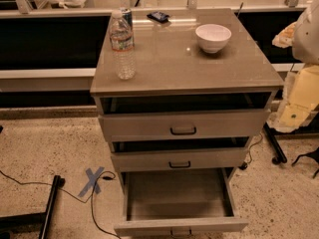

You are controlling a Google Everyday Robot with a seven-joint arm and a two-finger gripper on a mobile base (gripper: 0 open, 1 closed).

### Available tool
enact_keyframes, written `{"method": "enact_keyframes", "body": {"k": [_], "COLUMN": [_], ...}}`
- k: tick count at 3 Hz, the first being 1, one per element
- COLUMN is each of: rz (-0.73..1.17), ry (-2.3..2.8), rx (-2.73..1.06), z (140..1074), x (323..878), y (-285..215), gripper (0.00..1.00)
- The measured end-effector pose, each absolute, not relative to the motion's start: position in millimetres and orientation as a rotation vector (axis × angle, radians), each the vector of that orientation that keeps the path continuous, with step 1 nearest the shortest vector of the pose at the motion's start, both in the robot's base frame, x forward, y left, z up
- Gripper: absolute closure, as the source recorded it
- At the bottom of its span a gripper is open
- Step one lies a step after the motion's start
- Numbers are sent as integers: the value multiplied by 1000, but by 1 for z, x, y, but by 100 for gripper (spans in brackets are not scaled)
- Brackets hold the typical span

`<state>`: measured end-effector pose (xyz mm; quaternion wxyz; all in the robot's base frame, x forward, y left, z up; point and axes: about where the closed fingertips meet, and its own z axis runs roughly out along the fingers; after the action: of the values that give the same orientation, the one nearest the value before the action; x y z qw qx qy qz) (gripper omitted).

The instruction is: Close bottom drawer

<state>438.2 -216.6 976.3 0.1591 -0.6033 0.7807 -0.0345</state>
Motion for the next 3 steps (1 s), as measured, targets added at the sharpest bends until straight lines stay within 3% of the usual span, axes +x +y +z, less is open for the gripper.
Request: {"method": "enact_keyframes", "body": {"k": [1, 3], "rz": [-99, 69], "ry": [2232, 2234], "rx": [-1724, -1726], "z": [976, 872], "x": [438, 430], "y": [-217, -235], "gripper": [0, 0]}}
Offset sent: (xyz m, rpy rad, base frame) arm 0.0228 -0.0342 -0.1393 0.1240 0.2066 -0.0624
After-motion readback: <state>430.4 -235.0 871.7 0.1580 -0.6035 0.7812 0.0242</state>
